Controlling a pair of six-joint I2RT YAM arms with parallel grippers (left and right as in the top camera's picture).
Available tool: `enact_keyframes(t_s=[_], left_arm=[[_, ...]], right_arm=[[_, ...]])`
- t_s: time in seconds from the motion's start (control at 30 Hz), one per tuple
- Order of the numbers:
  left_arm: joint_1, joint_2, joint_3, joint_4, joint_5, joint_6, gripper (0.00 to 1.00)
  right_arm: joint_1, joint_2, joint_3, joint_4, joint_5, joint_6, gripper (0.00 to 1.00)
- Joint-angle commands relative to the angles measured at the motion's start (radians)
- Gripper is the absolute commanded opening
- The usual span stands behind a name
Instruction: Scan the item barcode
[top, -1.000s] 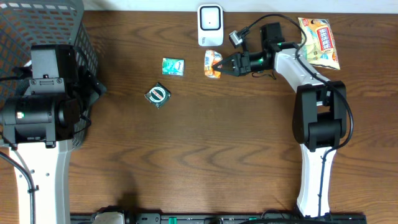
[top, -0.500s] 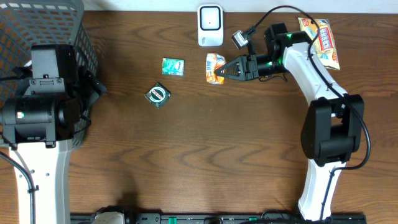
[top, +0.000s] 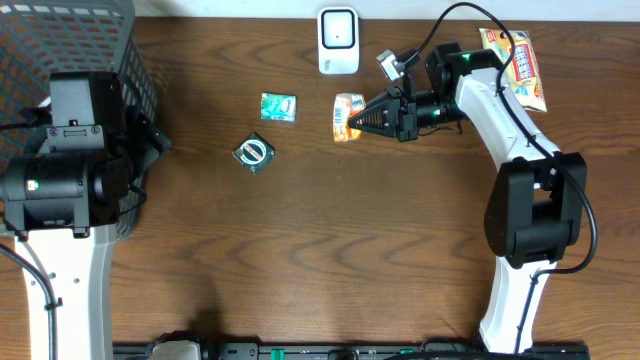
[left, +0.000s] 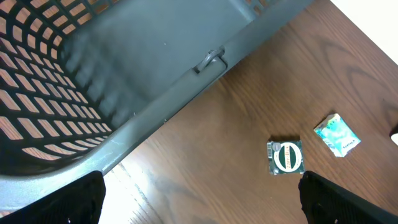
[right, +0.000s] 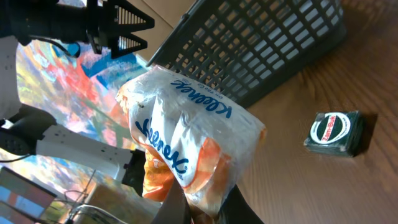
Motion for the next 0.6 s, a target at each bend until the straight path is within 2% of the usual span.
enact_keyframes(t_s=[0.0,0.47,0.57], left_arm=[[0.007,0.000,0.005,-0.003,-0.010,-0.005,0.98],[0.007,0.000,0.005,-0.003,-0.010,-0.005,0.98],[0.007,0.000,0.005,-0.003,-0.010,-0.005,0.98]], right_arm=[[0.000,-0.015,0.005,-0.004,-0.028,-0.035,0.01],[0.000,-0.015,0.005,-0.004,-0.026,-0.014,0.01],[0.017,-0.015,0.005,-0.003,0.023,0.003,0.01]])
